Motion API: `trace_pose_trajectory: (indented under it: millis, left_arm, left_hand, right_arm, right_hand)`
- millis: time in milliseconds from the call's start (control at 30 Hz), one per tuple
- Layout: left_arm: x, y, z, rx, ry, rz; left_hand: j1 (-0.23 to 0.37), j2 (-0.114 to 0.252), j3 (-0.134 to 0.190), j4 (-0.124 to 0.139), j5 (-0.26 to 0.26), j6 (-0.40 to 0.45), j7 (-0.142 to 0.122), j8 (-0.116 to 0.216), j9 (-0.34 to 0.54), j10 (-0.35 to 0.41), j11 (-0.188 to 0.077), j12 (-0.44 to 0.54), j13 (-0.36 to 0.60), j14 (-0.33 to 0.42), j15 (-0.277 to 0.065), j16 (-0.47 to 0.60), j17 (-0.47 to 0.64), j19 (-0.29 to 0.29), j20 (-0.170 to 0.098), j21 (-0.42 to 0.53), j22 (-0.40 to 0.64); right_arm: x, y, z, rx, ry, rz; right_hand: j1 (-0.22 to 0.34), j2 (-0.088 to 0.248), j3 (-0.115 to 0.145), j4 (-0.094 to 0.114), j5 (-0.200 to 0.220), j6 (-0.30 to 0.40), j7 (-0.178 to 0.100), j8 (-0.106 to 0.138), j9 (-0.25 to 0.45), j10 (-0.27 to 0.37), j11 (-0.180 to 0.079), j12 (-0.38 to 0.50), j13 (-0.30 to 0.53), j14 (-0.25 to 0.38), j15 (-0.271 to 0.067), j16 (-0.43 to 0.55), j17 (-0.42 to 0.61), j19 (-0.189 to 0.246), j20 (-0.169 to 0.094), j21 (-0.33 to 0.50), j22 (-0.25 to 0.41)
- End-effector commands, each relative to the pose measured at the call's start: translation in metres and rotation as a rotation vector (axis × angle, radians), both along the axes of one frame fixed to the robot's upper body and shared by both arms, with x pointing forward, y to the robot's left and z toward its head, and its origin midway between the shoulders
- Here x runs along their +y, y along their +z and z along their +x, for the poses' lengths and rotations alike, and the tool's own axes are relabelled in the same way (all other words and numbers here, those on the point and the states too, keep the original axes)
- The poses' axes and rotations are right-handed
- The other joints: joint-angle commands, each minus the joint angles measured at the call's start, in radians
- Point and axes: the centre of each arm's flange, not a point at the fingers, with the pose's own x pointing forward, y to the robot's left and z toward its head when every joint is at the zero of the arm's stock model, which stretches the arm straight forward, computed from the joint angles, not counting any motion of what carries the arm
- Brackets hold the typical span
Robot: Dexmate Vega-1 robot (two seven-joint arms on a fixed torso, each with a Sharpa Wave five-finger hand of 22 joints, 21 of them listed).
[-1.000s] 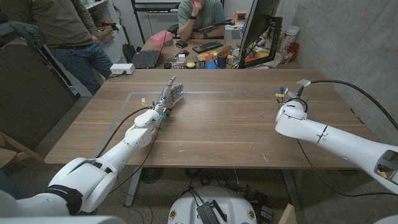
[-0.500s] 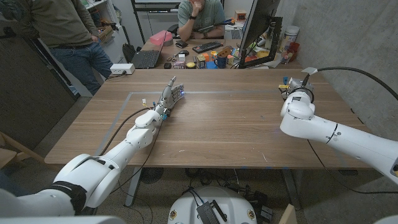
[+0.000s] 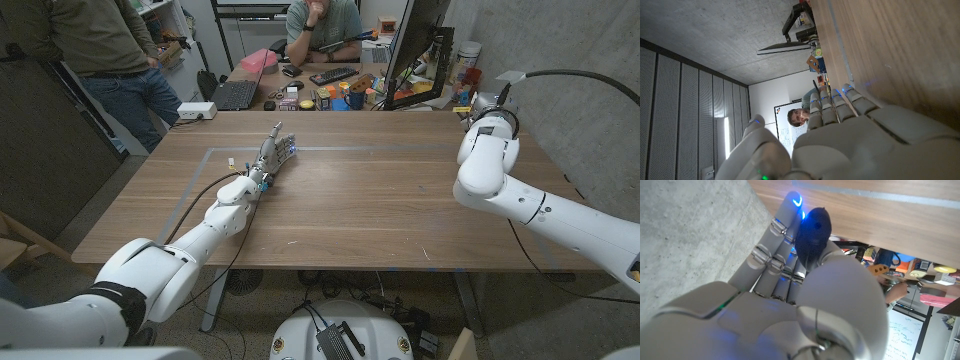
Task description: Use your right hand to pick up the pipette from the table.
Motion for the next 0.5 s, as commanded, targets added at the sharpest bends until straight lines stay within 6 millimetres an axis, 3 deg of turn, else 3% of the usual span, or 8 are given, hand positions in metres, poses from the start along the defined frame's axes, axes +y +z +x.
trace_pose_trajectory:
  millis: [33,500]
  left_arm:
    - [0.0013,0.0012,0.0031,0.0,-0.001,-0.005]
    - [0.005,0.0003,-0.0013,-0.003,0.004,-0.012]
  left_hand:
    - [0.0,0.009,-0.004,0.002,0.002,0.008,-0.003,0.003,0.002,0.007,0.002,0.004,0.002,0.007,-0.004,0.004,0.002,0.005,0.005,0.005,0.004]
    - [0.0,0.011,-0.006,0.002,0.002,0.008,-0.003,0.002,0.002,0.007,0.001,0.003,0.002,0.007,-0.003,0.004,0.002,0.004,0.005,0.005,0.004]
  right_arm:
    - [0.0101,0.0455,-0.0367,-0.049,-0.058,-0.034]
    - [0.0067,0.0473,-0.0378,-0.045,-0.066,-0.016]
  right_hand:
    - [-0.003,-0.011,0.016,0.001,0.008,0.044,-0.036,-0.004,0.237,0.015,-0.003,-0.006,0.002,0.008,-0.001,-0.003,0.008,-0.014,0.0,0.014,0.014]
    - [-0.019,-0.02,0.049,0.003,0.009,0.046,-0.041,-0.012,0.241,0.026,-0.007,-0.019,0.01,0.009,0.0,-0.004,0.026,-0.036,0.001,0.047,0.051]
